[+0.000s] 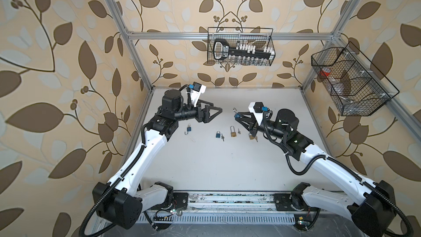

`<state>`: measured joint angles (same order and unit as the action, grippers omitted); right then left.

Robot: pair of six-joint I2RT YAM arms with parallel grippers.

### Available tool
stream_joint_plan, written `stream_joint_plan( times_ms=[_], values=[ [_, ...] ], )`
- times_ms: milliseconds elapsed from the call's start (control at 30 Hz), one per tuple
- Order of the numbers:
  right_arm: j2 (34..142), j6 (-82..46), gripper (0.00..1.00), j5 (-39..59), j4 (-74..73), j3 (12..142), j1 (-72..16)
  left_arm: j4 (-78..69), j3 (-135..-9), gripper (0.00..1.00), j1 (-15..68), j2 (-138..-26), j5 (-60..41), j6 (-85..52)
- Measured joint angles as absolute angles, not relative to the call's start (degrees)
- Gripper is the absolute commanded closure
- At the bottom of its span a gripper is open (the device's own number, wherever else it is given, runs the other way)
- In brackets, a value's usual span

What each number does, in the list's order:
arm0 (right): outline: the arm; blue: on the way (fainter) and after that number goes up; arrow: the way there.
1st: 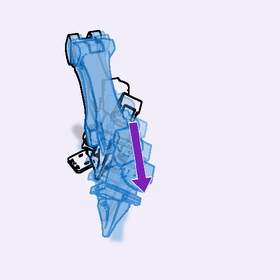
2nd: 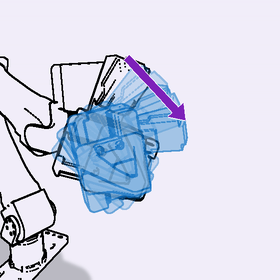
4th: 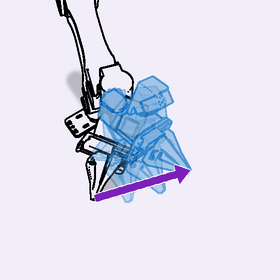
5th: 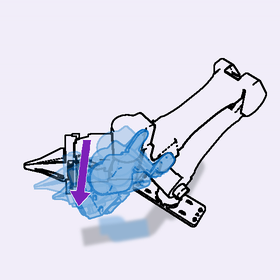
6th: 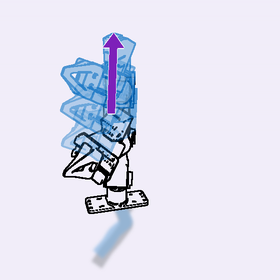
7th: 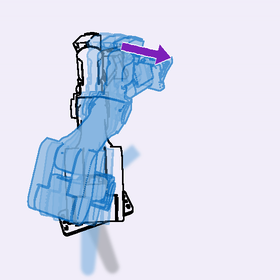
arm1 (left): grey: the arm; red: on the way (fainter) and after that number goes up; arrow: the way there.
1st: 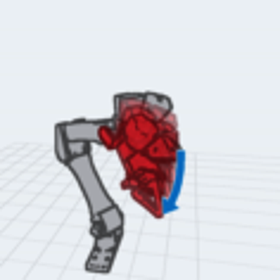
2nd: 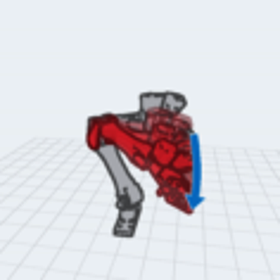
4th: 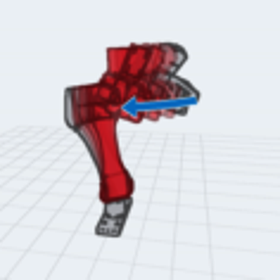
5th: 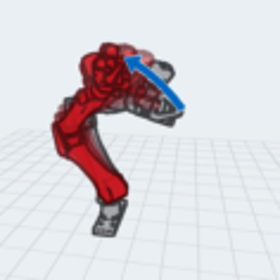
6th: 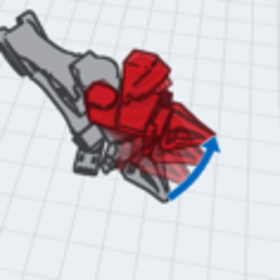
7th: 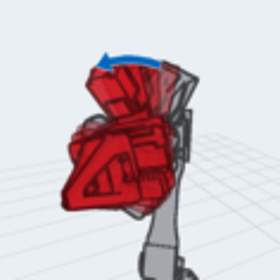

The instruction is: Lock with the key

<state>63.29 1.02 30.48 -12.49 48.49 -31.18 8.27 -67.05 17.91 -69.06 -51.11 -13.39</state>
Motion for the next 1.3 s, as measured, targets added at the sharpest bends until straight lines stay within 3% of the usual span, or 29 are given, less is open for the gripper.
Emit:
stream_joint_plan(
  times_ms=[200, 333, 933, 1300],
  values=[
    [64.6, -1.9, 1.00, 47.1, -7.4, 51.3, -30.6, 7.2, -71.7, 0.16, 21.9, -73.2, -57.5, -10.6],
    [64.7, -2.6, 1.00, 51.1, -6.3, 51.5, -30.6, 7.6, -73.0, 0.20, 24.8, -73.8, -61.4, -8.3],
    [63.0, -3.4, 1.00, 48.9, -5.9, 51.5, -30.6, 14.6, -73.3, 0.36, 27.0, -74.4, -66.1, -1.9],
    [62.1, -3.9, 1.00, 47.8, -6.4, 51.5, -30.4, 15.2, -73.3, 0.50, 27.4, -74.4, -66.1, -1.4]
  ],
)
